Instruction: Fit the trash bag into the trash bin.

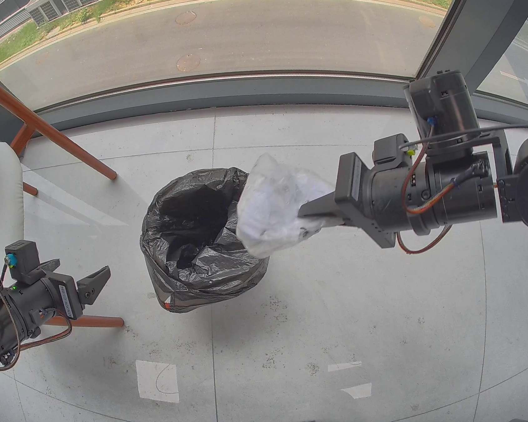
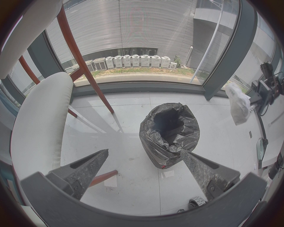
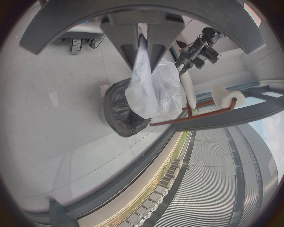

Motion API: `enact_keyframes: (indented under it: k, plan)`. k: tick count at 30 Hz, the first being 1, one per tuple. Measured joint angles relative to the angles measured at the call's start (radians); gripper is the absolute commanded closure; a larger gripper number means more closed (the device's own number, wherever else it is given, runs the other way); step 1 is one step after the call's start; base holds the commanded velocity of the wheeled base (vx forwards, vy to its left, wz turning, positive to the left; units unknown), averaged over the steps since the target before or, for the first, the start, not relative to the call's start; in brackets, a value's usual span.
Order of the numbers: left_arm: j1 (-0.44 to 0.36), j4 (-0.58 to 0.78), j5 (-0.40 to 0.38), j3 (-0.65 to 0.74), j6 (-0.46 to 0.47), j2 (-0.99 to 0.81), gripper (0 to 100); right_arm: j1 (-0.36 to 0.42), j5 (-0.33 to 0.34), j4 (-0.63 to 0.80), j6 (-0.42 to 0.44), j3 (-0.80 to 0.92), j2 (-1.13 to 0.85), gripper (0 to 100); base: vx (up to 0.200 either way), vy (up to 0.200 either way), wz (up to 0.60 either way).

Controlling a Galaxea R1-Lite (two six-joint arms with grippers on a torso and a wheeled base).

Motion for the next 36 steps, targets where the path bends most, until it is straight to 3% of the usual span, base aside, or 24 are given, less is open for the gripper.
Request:
enact_keyframes:
  k: [6,18,19,36]
  plan:
    - [0.001,0.0,0.0,0.011,-0.001,-0.001,0,0.069,-0.004,-0.073,-0.053,0.017,0.012,100,0.0,0.0,0.0]
    - [0.0,0.0,0.0,0.021,-0.001,-0.001,0,0.097,-0.011,-0.379,-0.085,-0.036,0.105,100,0.0,0.0,0.0]
    - [0.0,0.0,0.0,0.022,-0.002,-0.001,0,0.098,-0.011,-0.387,-0.085,-0.042,0.111,0,0.0,0.0,0.0]
    - [0.002,0.0,0.001,0.031,-0.006,-0.008,0,0.06,-0.029,-0.398,-0.074,-0.061,0.11,0,0.0,0.0,0.0]
